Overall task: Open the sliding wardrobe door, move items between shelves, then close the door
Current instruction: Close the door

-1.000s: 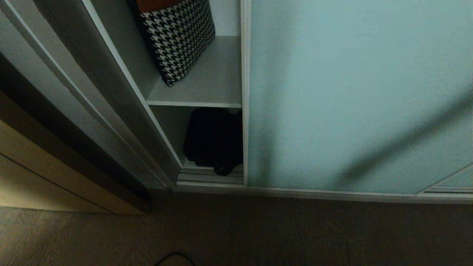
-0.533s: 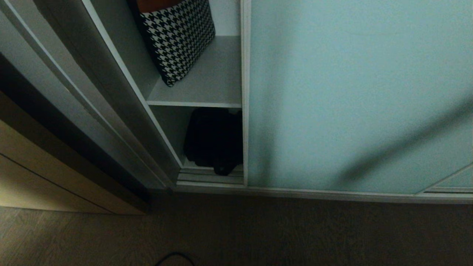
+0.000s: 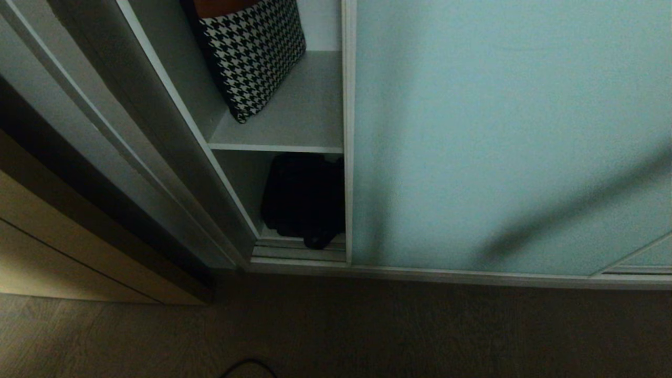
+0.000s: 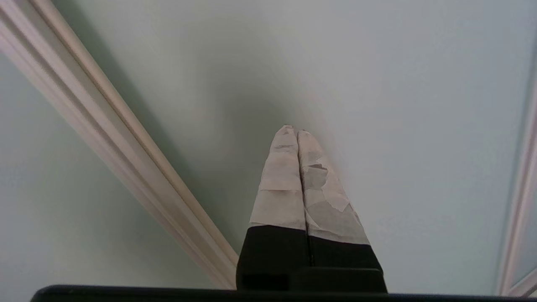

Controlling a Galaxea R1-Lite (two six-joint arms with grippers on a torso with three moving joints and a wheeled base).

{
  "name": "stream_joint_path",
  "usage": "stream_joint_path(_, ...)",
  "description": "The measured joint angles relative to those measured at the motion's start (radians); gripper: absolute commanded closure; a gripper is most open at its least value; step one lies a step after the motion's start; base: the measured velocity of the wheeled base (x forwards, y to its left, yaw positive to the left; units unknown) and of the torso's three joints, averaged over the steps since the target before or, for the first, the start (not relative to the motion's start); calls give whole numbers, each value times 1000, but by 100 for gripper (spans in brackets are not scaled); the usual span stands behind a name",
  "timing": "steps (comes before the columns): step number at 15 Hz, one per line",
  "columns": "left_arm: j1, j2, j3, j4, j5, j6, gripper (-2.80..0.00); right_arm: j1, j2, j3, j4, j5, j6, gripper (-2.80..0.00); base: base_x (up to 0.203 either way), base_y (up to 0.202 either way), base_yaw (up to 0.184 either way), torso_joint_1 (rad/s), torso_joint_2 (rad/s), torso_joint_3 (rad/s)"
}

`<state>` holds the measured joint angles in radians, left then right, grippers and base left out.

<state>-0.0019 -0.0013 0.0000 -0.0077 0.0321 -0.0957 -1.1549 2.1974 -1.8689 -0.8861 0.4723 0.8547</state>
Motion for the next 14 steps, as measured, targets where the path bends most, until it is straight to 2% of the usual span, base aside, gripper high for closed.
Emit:
stream_joint_path(6,0,0,0,0,0,0,0,56,23,-10,2,-3,0,0,0,0,0,0,0,0)
stream_joint_path(14,0,0,0,0,-1,0,0,77,89,-61,-52,-3,-2,0,0,0,0,0,0,0)
